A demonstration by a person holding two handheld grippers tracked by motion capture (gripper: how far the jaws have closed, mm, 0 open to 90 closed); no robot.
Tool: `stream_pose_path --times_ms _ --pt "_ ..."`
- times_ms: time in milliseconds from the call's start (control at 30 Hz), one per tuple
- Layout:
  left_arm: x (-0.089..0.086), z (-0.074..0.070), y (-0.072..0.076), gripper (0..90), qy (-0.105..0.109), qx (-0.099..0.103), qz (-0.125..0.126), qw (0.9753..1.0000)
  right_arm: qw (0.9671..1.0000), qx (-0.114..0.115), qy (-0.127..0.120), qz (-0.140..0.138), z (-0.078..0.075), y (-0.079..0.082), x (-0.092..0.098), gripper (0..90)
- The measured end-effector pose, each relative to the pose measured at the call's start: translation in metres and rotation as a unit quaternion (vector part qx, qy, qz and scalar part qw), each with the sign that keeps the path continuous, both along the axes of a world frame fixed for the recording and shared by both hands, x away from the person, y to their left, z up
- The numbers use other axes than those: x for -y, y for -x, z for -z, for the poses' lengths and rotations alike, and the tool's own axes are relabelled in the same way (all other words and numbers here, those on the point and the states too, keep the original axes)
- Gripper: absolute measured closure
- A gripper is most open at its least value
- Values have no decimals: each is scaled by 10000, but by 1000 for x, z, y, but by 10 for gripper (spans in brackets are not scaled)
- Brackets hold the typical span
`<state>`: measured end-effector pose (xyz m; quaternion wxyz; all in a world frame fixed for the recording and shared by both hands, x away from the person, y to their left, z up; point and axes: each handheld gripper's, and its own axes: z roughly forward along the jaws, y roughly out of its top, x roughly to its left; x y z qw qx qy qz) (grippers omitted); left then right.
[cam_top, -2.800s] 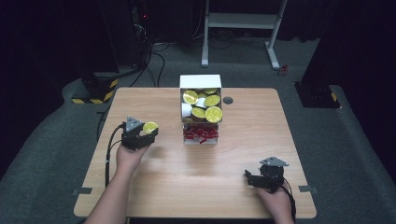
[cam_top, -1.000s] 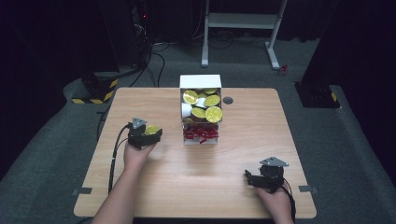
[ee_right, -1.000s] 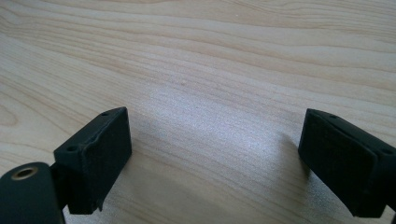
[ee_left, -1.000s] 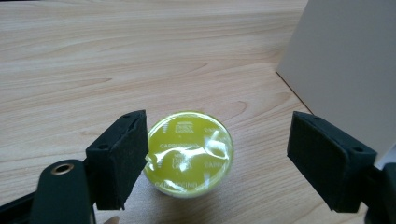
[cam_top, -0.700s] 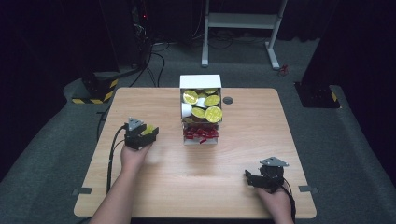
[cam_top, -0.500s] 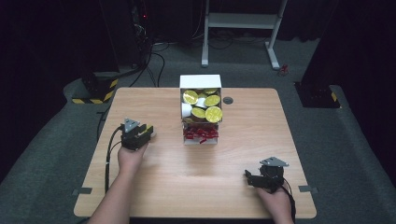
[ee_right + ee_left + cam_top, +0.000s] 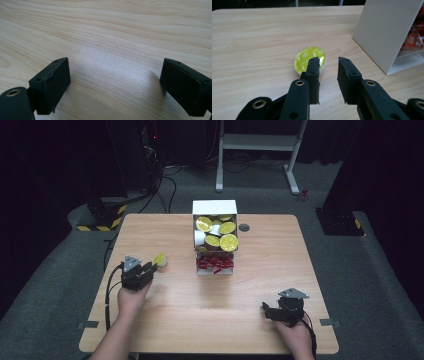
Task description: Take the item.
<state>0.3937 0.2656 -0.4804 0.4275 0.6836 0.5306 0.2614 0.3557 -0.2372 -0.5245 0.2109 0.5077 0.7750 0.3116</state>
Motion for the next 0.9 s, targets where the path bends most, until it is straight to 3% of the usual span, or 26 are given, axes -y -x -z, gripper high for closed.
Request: stream_pose_path --times_ms 233,567,900 --pt "-8 3 21 679 -88 -54 117 9999 10000 0 0 0 0 0 0 95" --pt "-14 13 42 640 -174 -302 261 9991 10000 -1 0 0 0 0 0 95" --pt "-24 32 65 546 -537 -677 352 9956 10000 1 1 1 0 0 0 95"
